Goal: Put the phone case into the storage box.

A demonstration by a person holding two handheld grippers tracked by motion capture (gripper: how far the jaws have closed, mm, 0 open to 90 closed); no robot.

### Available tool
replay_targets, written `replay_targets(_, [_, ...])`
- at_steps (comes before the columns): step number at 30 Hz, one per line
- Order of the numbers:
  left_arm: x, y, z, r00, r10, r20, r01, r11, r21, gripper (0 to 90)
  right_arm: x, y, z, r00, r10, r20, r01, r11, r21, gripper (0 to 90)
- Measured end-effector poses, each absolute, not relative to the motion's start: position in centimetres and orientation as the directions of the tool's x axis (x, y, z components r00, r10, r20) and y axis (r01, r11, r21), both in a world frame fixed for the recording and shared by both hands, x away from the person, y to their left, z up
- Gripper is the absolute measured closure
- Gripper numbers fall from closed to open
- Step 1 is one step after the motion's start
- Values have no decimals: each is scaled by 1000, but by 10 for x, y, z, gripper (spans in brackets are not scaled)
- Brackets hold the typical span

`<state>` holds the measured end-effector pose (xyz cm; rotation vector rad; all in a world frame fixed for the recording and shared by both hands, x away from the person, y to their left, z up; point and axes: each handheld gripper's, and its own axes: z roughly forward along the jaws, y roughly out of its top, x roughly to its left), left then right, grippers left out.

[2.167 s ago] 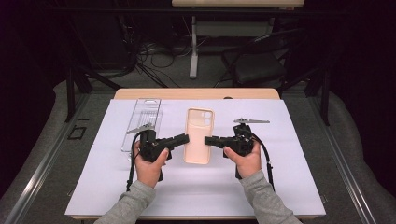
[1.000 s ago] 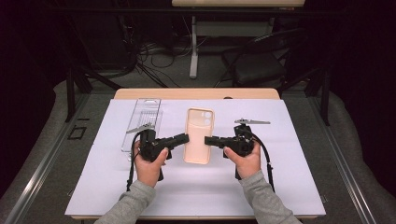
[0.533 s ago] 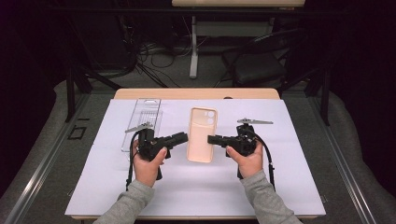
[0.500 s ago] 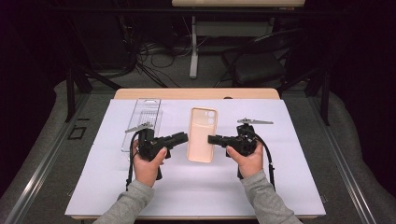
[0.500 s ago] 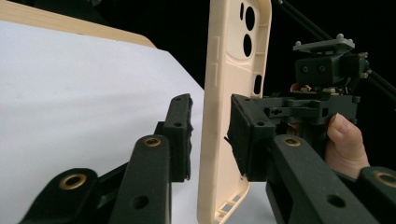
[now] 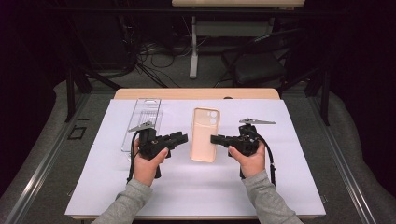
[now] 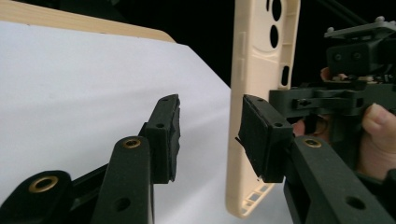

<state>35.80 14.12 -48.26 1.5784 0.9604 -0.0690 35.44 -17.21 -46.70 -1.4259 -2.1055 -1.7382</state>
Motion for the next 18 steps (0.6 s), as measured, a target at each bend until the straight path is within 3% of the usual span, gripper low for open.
replay_targets(11, [360,144,-481,669,545,-505,575,52,816,502,354,-177,-465,-569,603,559,658,-74,750,810])
replay_targets(18, [360,143,-479,695,575,-431,528,-2,849,483,353,-179,-464,-573,607,550,647,-77,759,810])
